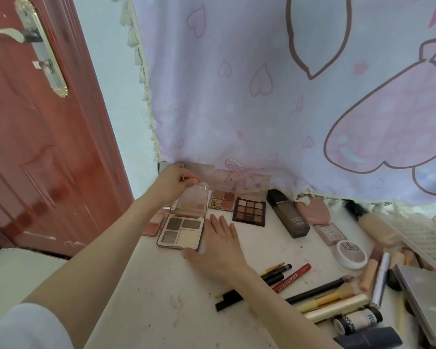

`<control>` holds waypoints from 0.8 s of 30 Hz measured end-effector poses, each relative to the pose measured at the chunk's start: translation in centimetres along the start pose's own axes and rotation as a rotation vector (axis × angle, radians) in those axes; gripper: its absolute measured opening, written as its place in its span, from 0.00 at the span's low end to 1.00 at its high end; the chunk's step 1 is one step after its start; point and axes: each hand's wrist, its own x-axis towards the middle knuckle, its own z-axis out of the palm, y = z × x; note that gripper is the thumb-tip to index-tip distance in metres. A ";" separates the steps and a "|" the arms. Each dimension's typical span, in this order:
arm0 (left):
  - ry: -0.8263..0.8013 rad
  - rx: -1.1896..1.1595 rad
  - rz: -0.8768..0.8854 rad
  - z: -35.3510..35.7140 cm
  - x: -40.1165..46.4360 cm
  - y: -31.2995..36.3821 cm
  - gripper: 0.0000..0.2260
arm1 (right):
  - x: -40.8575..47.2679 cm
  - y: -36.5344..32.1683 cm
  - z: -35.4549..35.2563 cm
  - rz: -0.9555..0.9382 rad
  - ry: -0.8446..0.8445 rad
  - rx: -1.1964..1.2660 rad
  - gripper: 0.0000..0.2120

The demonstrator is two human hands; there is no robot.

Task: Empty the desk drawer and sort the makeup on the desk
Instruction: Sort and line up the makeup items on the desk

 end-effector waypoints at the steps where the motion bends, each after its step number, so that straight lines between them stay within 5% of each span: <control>1: 0.035 0.008 0.014 0.0 -0.1 0.0 0.06 | 0.0 0.1 0.0 -0.002 -0.001 -0.009 0.39; 5: 0.137 0.091 0.055 -0.2 -0.9 -0.1 0.08 | -0.1 0.5 0.1 -0.006 -0.016 -0.054 0.38; 14: -0.206 0.460 0.069 -1.2 -4.0 0.9 0.22 | -1.9 1.0 -2.2 -0.030 -0.087 0.001 0.35; 19: -0.133 0.269 0.146 2.0 -7.9 4.0 0.19 | -4.7 4.2 -6.4 -0.097 0.197 0.059 0.24; 24: -0.293 0.217 0.175 6.7 -10.8 7.4 0.18 | -7.6 10.0 -9.6 0.024 0.305 -0.022 0.18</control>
